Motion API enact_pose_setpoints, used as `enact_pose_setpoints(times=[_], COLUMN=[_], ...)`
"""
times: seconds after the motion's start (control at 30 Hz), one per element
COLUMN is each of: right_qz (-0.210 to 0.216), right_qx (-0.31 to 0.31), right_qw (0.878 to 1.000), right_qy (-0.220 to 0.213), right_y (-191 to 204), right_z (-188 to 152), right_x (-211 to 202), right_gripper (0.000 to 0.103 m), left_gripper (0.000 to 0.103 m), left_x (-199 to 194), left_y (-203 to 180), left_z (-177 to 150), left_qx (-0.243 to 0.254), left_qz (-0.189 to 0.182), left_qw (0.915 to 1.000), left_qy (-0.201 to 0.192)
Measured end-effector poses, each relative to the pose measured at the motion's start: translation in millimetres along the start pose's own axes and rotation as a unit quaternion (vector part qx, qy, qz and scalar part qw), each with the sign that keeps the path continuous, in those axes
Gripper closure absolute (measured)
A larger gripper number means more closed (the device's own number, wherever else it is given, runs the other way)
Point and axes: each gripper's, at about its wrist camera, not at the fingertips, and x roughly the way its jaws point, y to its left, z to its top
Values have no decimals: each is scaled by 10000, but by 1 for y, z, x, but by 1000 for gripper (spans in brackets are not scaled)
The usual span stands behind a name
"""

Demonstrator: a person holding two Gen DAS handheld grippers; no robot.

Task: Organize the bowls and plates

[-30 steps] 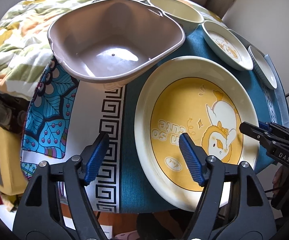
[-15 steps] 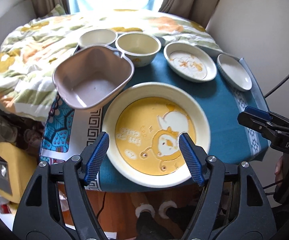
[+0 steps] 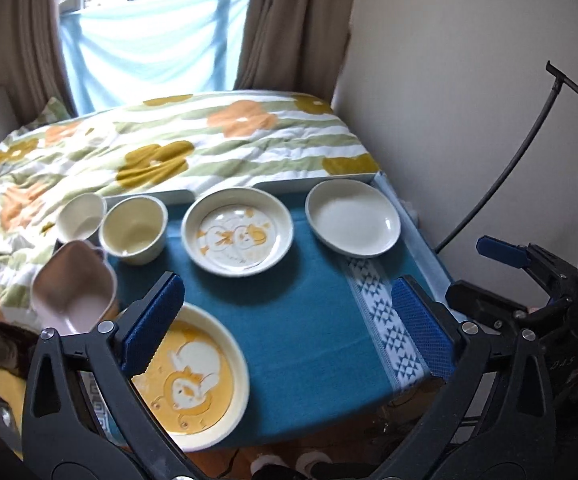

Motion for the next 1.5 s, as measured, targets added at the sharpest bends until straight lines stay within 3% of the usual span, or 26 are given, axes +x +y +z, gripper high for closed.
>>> enact_pose_setpoints(times=[0.17,0.33,0.57,0.63,0.83,0.9,1.07,1.17,1.23,1.33,1.4,1.5], right_qz=[-308,-715,-890,-969,-1311,-1380,-1385,-1373,-1379,-1353,-1346,-1394], right_qx=[368,794,1946,2294,3125,3272,3660,3766,3803,3871,3887,3874], right_qw=[9978,9931,9743,9660,9371,9306,9157,9118,9104,9081,9076,9073], right_qy=[467,484,697,697,841,892,917,894,862,853,835,856], right_y=[-40,-75,-128,-141,-169,-174,-186,-188,-190,-193,-193,-193], right_z=[11,19,21,17,-1,-6,-15,-17,-18,-19,-19,-18], right_x=[5,10,55,74,127,139,159,166,169,173,174,177], right_gripper=[0,0,0,1,26,36,49,56,63,76,84,88], left_gripper=[0,0,1,12,37,41,53,56,71,82,86,87], left_x=[42,106,222,253,336,354,380,389,392,394,395,395], left_y=[-29,-46,-34,-30,-20,-17,-16,-17,-20,-23,-22,-20], left_z=[58,100,120,119,114,111,107,106,105,105,105,105], left_qx=[486,908,1072,1154,1361,1322,1304,1295,1316,1394,1433,1398], left_qz=[-402,-890,-1331,-1411,-1502,-1589,-1724,-1802,-1834,-1734,-1660,-1688], left_qw=[9979,9909,9765,9707,9539,9491,9411,9380,9367,9374,9398,9403], left_qy=[131,450,1314,1563,2213,2376,2599,2664,2677,2677,2623,2605])
